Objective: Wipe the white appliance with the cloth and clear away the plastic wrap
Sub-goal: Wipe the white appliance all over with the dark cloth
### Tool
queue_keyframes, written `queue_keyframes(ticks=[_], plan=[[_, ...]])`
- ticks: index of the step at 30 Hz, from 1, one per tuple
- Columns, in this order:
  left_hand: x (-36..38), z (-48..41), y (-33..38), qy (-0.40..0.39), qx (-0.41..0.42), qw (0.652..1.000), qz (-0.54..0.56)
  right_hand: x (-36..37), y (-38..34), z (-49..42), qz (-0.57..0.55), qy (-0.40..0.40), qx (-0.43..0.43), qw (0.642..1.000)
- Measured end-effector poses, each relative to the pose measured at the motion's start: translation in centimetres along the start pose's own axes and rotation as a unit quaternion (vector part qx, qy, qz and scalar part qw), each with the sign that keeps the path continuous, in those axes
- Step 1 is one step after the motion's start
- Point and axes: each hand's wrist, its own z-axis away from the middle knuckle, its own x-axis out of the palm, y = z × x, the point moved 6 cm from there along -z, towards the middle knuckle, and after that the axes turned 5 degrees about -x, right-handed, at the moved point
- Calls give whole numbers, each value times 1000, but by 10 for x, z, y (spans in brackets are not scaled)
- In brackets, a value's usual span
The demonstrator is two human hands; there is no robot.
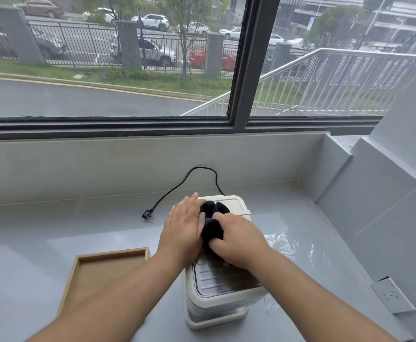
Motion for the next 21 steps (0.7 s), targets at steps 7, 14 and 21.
queue_keyframes(ticks=[7,14,21], plan=[[5,-2,2,-18,16,999,-39,6,-15,30,6,1,-12,1000],[6,-4,1,-8,23,997,-76,11,-26,59,11,0,-15,1000],[8,-3,-1,-11,29,997,-77,8,-31,89,11,-10,-36,999]])
